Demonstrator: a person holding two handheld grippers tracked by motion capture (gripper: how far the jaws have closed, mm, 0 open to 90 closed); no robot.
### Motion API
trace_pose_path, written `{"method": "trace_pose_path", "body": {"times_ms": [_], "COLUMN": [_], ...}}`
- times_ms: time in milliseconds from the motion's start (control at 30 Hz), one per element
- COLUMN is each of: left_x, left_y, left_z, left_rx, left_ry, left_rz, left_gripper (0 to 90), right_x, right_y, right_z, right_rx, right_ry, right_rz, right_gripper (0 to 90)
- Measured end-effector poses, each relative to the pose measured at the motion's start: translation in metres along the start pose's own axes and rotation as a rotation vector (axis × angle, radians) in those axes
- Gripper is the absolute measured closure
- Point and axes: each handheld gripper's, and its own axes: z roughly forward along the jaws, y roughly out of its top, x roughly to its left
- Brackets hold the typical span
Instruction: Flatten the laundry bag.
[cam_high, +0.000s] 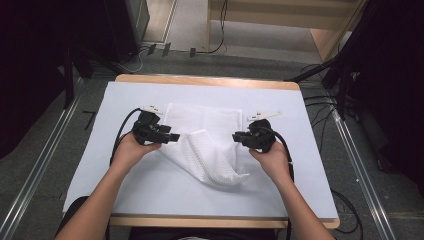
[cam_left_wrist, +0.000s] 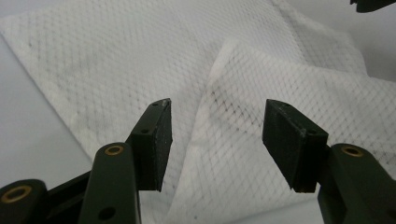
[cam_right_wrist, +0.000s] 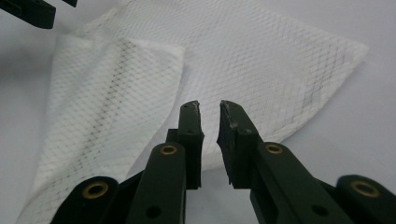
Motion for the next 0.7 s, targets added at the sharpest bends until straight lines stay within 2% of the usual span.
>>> {"method": "trace_pose_path", "body": {"times_ms": [100, 233, 300, 500, 700], "left_x": [0.0, -0.001, -0.003, -0.001, 0.001], "left_y": [0.014, 0.021, 0.024, 0.018, 0.015], "left_z": [0.009, 0.017, 0.027, 0.043, 0.053], "left_rx": [0.008, 0.005, 0.009, 0.011, 0.02], "left_ry": [0.0, -0.001, -0.011, -0.022, -0.022], "left_rz": [0.001, 0.01, 0.012, 0.01, 0.004], "left_gripper": [43.6, 43.8, 44.0, 44.7, 44.9], "right_x": [-0.005, -0.014, -0.019, -0.027, -0.036], "right_y": [0.001, 0.001, 0.0, -0.003, -0.008], "right_z": [0.007, 0.017, 0.022, 0.026, 0.027], "right_rx": [0.008, 0.02, 0.025, 0.028, 0.029], "right_ry": [-0.015, -0.037, -0.042, -0.09, -0.102], "right_rz": [0.011, 0.024, 0.038, 0.064, 0.096], "right_gripper": [78.6, 77.4, 75.9, 72.2, 66.6]}}
